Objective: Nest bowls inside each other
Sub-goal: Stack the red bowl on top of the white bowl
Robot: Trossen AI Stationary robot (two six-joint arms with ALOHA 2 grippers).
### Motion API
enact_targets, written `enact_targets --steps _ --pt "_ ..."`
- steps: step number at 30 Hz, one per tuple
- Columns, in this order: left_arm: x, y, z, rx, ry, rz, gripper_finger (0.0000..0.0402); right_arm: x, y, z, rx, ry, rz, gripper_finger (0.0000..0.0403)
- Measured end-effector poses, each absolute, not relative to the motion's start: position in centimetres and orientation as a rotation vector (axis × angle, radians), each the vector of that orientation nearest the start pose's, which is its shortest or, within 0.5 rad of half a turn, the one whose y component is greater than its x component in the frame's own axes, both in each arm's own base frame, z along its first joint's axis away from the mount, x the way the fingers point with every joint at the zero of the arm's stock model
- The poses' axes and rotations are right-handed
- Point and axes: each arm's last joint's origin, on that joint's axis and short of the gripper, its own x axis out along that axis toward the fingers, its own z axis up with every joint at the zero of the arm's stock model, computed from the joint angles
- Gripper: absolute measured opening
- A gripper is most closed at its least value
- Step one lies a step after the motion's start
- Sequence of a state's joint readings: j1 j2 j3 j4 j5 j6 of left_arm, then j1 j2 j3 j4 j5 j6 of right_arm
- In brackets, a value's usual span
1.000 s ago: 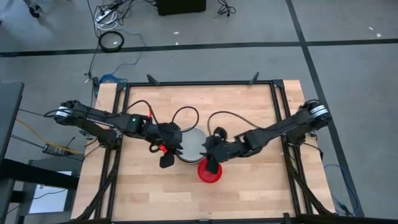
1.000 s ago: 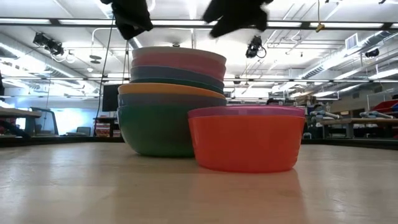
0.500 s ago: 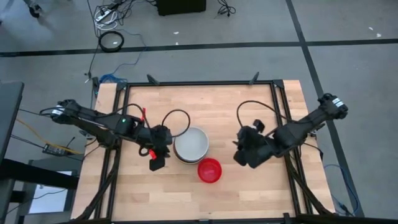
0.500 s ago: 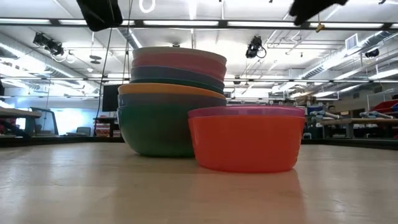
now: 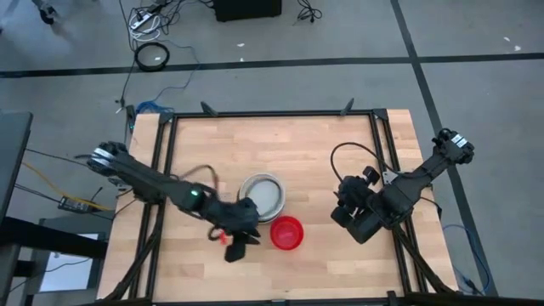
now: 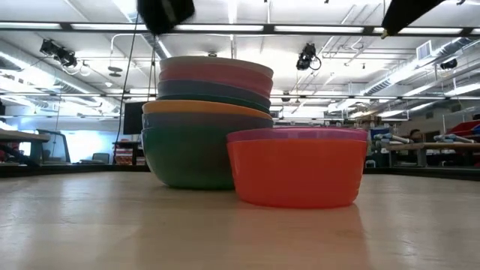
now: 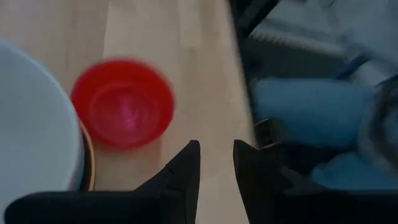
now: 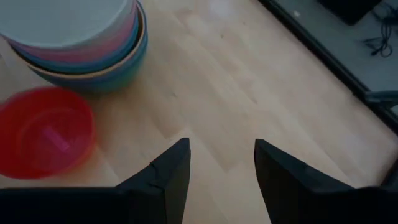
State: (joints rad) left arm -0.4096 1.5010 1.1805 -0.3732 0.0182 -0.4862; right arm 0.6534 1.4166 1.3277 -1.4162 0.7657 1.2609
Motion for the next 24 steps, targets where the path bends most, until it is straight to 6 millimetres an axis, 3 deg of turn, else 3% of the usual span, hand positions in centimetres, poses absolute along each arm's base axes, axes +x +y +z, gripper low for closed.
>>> enact_targets --steps 4,12,18,24 --pt "32.6 -13.6 25.2 -0.297 0.789 -0.245 0.0106 19.8 12.7 31.5 0.121 0.805 -0.712 0.0164" --pt "35.0 -14.6 22.5 -0.233 0.729 -0.28 0.0106 19.7 12.9 31.5 0.109 0.815 -0.695 0.0164" --pt "34.7 -14.7 22.2 -0.039 0.736 -0.204 0.0106 19.7 12.9 31.5 0.117 0.81 -0.694 0.0164" --pt "34.6 -14.5 23.8 0.152 0.801 -0.182 0.0106 19.9 13.1 31.5 0.141 0.794 -0.685 0.0164"
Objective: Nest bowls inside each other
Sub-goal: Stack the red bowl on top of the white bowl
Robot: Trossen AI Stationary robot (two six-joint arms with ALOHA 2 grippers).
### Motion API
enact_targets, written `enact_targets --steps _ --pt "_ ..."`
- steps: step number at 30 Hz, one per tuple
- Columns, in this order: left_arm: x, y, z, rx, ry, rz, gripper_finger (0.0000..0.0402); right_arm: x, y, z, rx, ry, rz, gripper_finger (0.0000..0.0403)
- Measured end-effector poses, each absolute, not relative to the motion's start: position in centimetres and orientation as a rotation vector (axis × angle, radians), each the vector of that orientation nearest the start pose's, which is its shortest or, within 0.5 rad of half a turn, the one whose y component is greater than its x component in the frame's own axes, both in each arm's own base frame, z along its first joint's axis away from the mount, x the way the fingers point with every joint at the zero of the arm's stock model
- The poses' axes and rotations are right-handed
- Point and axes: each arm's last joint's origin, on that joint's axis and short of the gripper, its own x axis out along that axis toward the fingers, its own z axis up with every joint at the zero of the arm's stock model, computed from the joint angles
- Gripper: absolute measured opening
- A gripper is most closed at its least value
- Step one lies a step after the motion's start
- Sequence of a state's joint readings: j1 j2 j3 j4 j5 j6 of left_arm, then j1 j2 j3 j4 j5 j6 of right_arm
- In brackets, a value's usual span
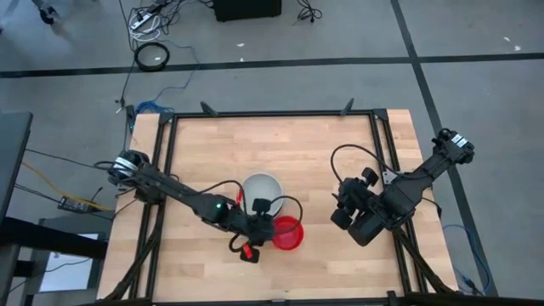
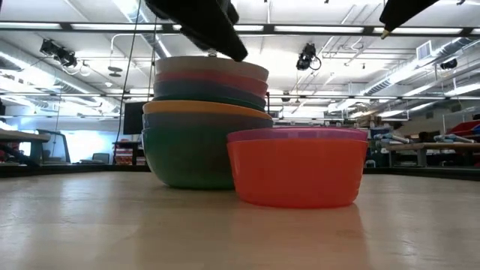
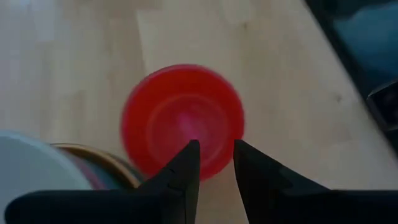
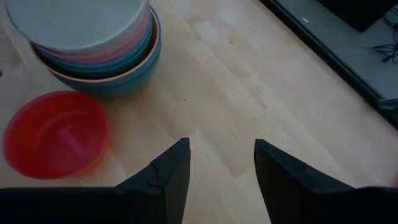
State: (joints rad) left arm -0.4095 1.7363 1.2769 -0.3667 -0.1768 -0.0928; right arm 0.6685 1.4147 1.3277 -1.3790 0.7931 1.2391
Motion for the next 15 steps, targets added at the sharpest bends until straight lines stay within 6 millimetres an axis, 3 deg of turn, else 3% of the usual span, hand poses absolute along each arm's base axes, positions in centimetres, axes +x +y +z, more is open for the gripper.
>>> enact_targets --steps 6,11,15 --pt "34.5 -14.6 27.1 0.313 0.83 -0.099 0.0106 20.6 14.1 30.8 0.252 0.773 -0.634 0.0164" --pt "34.7 -14.5 29.7 0.305 0.822 -0.058 0.0106 21.0 14.4 28.0 0.494 0.837 -0.667 0.0162" --pt "34.2 -14.2 31.6 0.228 0.847 -0.009 0.0106 22.0 14.5 25.8 0.553 0.805 -0.639 0.0158"
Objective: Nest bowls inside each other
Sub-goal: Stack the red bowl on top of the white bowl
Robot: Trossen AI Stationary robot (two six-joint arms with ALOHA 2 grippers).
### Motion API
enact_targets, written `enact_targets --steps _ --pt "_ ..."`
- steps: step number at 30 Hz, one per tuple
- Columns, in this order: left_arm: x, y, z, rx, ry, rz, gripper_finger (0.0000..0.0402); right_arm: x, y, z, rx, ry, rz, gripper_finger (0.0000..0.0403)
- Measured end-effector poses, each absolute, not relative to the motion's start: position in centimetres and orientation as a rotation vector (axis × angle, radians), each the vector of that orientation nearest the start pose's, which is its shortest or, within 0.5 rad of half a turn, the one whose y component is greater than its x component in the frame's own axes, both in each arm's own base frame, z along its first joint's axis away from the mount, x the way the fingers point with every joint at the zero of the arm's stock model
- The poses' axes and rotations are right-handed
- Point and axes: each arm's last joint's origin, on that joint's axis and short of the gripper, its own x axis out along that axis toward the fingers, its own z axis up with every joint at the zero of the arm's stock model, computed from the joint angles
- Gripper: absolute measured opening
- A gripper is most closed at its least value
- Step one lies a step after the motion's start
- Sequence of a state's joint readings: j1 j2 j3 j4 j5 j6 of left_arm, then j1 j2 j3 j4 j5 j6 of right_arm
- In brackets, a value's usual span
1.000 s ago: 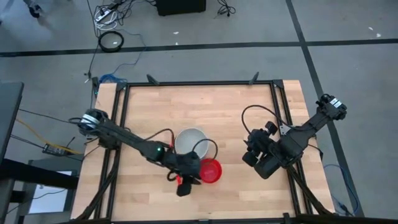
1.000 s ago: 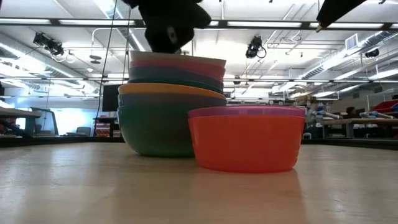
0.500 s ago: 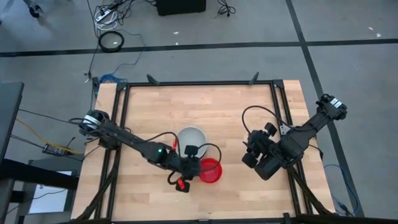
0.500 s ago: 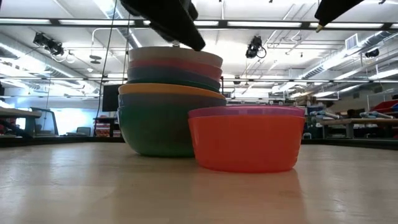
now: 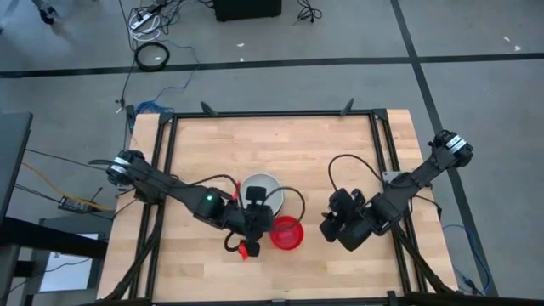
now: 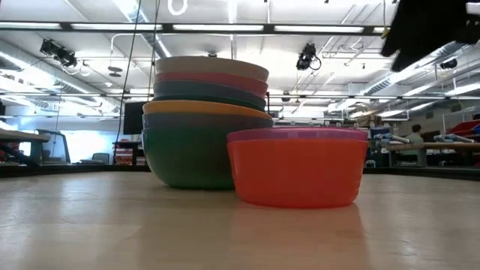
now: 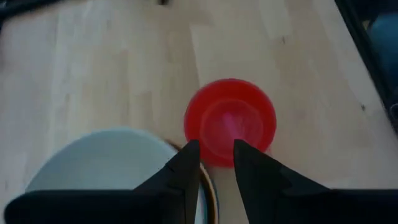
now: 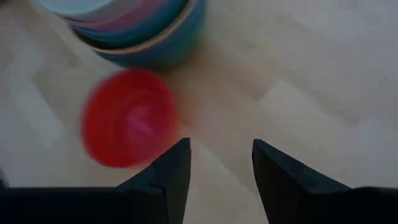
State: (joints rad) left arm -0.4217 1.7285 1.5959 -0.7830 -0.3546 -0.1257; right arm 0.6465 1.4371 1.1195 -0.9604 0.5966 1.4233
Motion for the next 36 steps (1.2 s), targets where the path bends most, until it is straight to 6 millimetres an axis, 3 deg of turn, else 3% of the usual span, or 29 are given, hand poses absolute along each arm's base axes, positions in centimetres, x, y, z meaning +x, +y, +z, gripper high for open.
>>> enact_targets --steps 7,18,28,36 --pt "31.3 -12.8 35.4 0.099 0.823 0.154 0.0106 23.6 14.2 23.6 0.624 0.714 -0.548 0.0158" --pt "26.6 -11.4 40.7 -0.04 0.646 0.13 0.0106 25.2 14.6 20.6 0.699 0.661 -0.437 0.0157" --pt "26.0 -11.1 41.4 -0.05 0.612 0.129 0.0106 26.7 15.3 17.3 0.649 0.723 -0.447 0.0157" --pt "26.1 -11.0 41.4 -0.044 0.607 0.141 0.0106 26.9 15.3 16.8 0.646 0.735 -0.455 0.0157"
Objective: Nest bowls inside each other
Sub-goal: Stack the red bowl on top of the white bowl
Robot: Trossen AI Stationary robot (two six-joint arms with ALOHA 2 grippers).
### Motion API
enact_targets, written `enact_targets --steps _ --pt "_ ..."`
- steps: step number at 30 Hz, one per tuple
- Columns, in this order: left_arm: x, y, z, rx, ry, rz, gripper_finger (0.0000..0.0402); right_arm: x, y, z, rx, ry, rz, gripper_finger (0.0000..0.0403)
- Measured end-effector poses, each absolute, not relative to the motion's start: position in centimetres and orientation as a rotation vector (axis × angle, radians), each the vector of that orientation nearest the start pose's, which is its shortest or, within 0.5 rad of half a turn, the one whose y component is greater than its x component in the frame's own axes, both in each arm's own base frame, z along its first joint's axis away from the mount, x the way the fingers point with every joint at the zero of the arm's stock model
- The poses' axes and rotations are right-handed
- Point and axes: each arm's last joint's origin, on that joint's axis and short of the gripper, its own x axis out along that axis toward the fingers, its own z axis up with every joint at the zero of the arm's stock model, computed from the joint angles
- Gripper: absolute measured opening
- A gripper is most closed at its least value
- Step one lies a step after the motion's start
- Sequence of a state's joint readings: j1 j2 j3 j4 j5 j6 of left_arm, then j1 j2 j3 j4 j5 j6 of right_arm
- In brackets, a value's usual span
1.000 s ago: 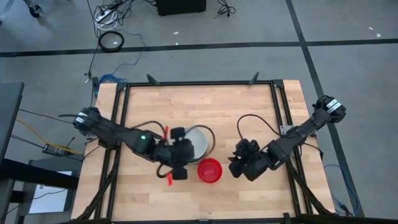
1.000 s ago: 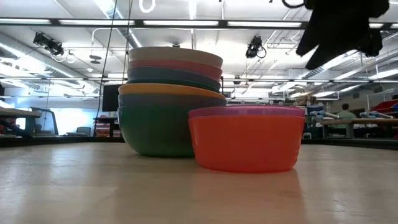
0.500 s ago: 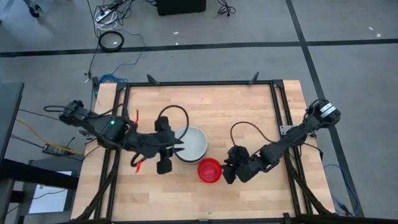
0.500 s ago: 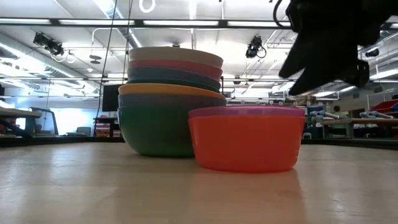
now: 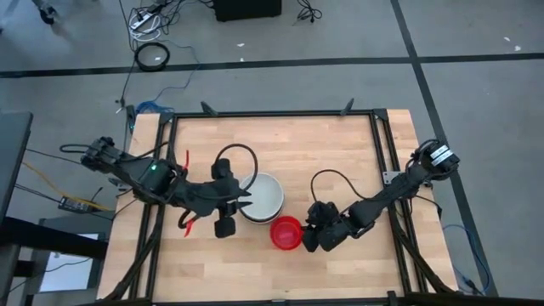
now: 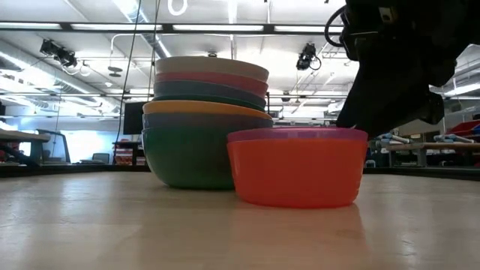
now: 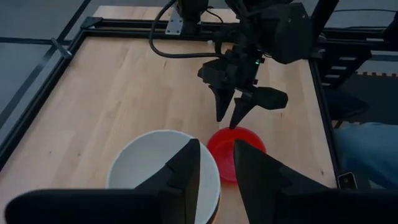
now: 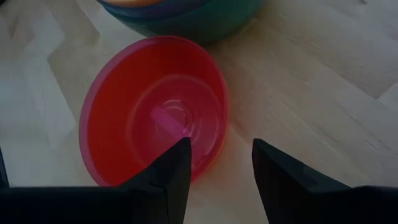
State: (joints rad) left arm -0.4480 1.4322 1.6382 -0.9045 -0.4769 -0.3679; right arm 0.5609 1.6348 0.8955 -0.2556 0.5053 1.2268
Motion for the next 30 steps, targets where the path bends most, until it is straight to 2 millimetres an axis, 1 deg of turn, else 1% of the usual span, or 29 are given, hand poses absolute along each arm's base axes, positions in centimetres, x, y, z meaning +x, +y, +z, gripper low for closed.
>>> enact_targets --steps 13,22,27,30 --pt "26.03 -11.03 41.35 -0.042 0.61 0.143 0.0106 27.09 14.93 16.82 0.637 0.724 -0.47 0.0157" --pt "26.04 -11.03 41.35 -0.041 0.609 0.144 0.0106 27.29 15.15 16.92 0.682 0.748 -0.424 0.0156" --pt "26.05 -11.04 41.34 -0.041 0.609 0.144 0.0106 27.29 15.13 16.92 0.681 0.743 -0.429 0.0144" --pt "26.05 -11.04 41.34 -0.041 0.609 0.145 0.0106 27.41 15.21 16.4 0.672 0.755 -0.437 0.0131"
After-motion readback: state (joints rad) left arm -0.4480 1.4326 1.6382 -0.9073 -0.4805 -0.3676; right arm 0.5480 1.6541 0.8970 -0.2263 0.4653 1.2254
